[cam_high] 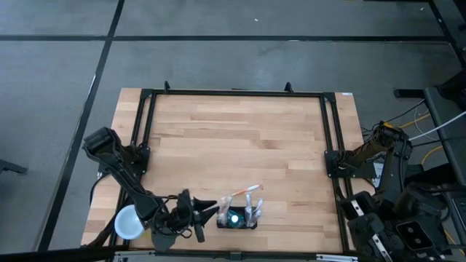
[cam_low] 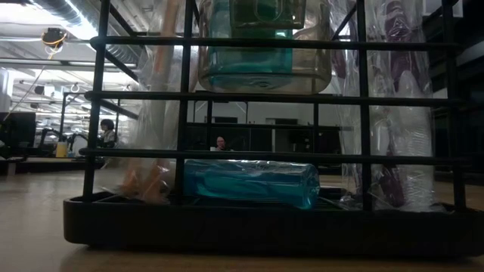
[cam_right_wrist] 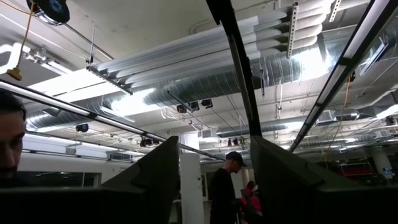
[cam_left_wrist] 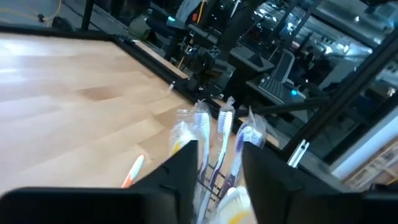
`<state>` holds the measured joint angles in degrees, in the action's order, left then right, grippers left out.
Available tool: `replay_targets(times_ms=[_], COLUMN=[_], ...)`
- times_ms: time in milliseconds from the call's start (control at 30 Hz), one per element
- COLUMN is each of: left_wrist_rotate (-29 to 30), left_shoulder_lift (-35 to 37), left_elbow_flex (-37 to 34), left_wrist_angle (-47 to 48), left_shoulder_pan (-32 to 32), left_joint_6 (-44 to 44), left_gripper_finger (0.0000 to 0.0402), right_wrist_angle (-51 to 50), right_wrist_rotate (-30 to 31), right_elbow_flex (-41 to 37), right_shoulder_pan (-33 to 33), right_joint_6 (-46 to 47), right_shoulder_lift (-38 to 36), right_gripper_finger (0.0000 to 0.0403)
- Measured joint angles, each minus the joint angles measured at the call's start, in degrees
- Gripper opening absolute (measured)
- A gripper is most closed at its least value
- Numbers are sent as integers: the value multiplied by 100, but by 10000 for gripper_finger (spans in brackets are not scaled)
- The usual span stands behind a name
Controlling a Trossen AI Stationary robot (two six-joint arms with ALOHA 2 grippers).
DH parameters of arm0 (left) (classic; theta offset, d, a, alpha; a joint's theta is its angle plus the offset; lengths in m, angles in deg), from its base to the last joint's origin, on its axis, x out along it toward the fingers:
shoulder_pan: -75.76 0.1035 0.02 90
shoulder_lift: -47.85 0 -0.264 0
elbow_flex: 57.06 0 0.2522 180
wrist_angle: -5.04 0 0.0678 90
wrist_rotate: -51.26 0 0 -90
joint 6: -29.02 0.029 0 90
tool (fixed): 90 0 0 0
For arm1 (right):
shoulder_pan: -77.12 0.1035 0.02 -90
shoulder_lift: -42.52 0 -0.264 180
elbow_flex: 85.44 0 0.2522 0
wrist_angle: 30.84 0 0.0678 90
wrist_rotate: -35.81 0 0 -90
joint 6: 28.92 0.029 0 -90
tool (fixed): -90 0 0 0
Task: Pick & Place toothbrushing station
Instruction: Put the orange toothbrush into the mesh organizer
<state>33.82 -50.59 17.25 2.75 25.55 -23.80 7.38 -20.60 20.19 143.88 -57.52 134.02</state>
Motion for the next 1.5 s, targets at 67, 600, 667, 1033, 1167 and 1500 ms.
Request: replay_targets(times_ms=[67,600,667,1033,1167,1500], left_wrist_rotate=[-5,-3701,-4487,-6596,-6534,-5379], left_shoulder_lift=[12,2055,2281,2578,2576,2434], left_elbow_flex=[2,0,15,-176,-680,-2099], left_wrist_angle=[195,3030,3203,6129,5477,2715], left_shoulder_pan=[-1,2256,2844,4161,3594,2839], left_joint_6=[-19,654,824,10,137,552], left_gripper_finger=[144,209,206,168,169,182], right_wrist_angle=[-10,-88,-113,-62,-55,162], right_wrist_rotate=[-2,0,0,100,140,203], right_elbow_flex=[0,0,0,0,0,0], right_shoulder_pan=[10,77,77,75,77,75], right_joint_6=[-16,-79,-82,-142,-223,-235], right_shoulder_lift=[0,4,8,9,9,9], right_gripper_finger=[201,201,201,201,201,201])
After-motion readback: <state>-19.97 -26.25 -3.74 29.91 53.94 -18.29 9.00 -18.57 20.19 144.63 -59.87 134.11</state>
